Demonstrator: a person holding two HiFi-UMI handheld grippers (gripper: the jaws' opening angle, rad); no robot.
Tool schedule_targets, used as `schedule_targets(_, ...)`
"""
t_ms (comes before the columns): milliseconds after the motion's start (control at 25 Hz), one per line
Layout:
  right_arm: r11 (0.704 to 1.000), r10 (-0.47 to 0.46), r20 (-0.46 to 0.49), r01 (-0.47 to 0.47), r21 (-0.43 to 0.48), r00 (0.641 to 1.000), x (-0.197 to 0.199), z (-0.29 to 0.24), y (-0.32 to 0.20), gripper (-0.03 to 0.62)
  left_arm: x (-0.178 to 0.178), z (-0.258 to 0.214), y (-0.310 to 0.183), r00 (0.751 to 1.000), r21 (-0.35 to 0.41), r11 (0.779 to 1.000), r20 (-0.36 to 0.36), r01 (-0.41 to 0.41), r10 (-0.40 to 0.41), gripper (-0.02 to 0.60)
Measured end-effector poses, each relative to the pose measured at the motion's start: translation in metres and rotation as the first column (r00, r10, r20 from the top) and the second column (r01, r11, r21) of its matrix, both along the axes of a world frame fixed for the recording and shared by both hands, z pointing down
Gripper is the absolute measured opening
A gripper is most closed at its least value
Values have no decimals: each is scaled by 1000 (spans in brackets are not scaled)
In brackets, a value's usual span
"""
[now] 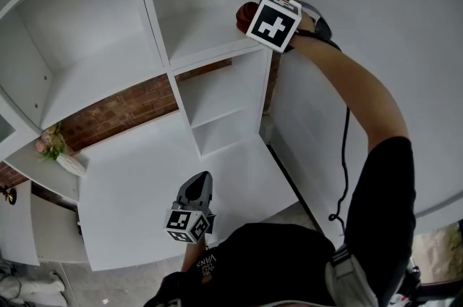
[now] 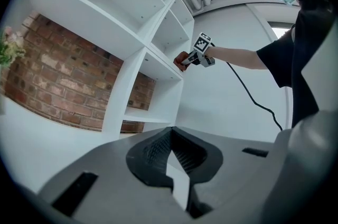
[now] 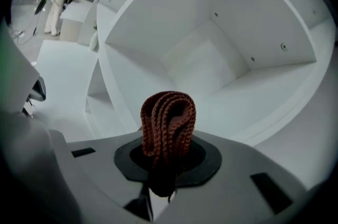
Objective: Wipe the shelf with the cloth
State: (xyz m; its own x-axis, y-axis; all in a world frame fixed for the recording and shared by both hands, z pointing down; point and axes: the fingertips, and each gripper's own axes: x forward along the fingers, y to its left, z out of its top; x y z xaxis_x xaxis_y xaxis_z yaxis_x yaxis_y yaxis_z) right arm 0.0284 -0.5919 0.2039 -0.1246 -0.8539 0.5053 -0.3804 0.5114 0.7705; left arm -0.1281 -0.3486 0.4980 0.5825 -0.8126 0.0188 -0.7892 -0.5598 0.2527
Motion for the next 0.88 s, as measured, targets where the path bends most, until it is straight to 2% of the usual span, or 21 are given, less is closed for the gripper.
schedule_targets(80,1000,-2,-46,3,25,999,2,1,-1,69,2,-1,-2,1000,1,1000,1,-5,5,5)
schedule_targets(200,999,-15,-28,16,36,999,-1,-1,0,69,3,-2,-4,1000,1,1000,4,-6,6,5)
schedule_targets(360,994,-98,71,95,50,993,-17,-4,19,69,1,-1,-4,1000,-4,1000,13,-1,1,5)
schedule_targets(520,984,-173,198,159,83,965,-24,-2,40,69,-2,-4,-7,1000,2,1000,28,8,-8,5)
schedule_targets(600,974,-216,271,189,122,938,-28,-3,53,69,-7,-6,-8,999,3,1000,40,19,-19,5)
schedule_targets(680,962,-265,355,221,159,897,-31,-1,70,69,-16,-7,-9,998,2,999,51,37,-37,5)
schedule_targets(880,929,-370,538,288,234,757,-38,25,115,69,-35,-15,-12,992,11,995,81,96,-97,5)
